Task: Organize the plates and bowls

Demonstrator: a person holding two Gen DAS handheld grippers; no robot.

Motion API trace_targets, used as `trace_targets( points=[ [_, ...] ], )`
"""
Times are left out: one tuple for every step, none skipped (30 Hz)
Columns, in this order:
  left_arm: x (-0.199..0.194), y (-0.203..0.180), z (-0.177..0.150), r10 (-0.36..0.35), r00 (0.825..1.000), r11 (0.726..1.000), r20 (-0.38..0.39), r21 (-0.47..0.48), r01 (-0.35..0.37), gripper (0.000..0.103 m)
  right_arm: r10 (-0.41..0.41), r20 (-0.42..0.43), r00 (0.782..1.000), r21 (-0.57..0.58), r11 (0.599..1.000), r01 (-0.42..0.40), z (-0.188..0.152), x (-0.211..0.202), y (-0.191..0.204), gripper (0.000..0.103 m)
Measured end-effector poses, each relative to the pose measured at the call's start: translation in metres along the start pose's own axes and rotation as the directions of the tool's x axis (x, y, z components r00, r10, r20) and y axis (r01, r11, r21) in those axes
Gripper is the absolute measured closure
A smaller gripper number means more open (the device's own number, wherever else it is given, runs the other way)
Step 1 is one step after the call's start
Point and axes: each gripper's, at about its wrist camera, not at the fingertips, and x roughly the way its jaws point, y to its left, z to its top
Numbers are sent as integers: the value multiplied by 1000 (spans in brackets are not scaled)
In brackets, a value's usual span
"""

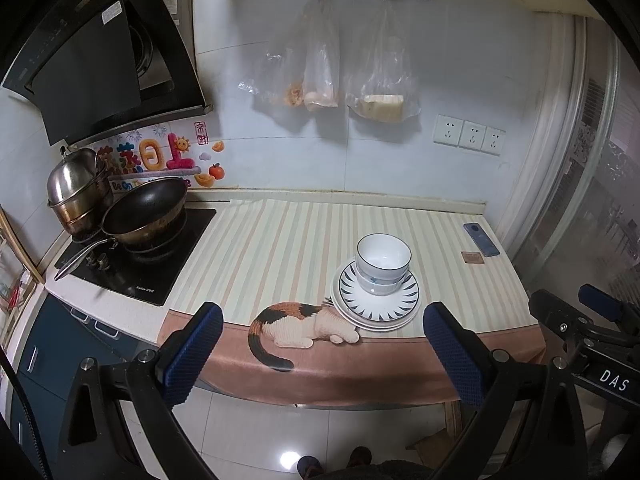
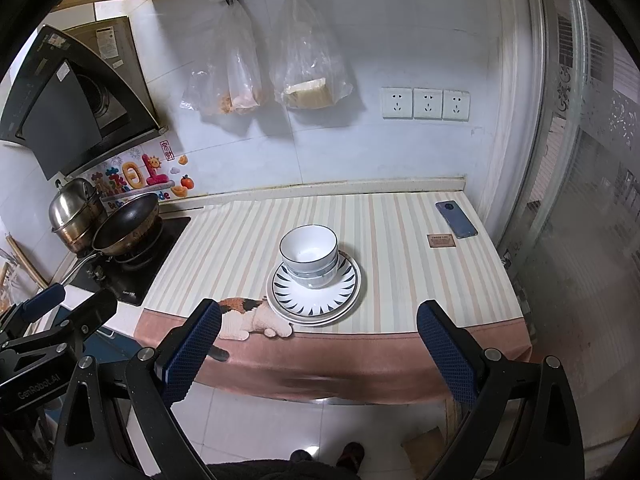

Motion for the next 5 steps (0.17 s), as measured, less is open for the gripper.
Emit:
trace_targets(
  points=[
    [0,0,0,0,1000,1000,0,-1,0,0,2,0,1000,0,1000,-2,-1,0,0,3],
    [1,1,0,0,1000,1000,-1,-1,0,0,2,0,1000,0,1000,-2,-1,0,0,3],
    [1,1,-1,1,1000,1000,-2,-1,-1,0,2,-1,1000,-1,1000,-2,-1,0,0,3],
    [1,1,-1,0,1000,1000,-3,-2,0,0,1,-1,1000,-1,1000,-1,-2,0,1,3],
    [2,2,-1,-1,1000,1000,-4,-1,1,0,3,-1,1000,-1,1000,-3,-2,0,0,3]
  ],
)
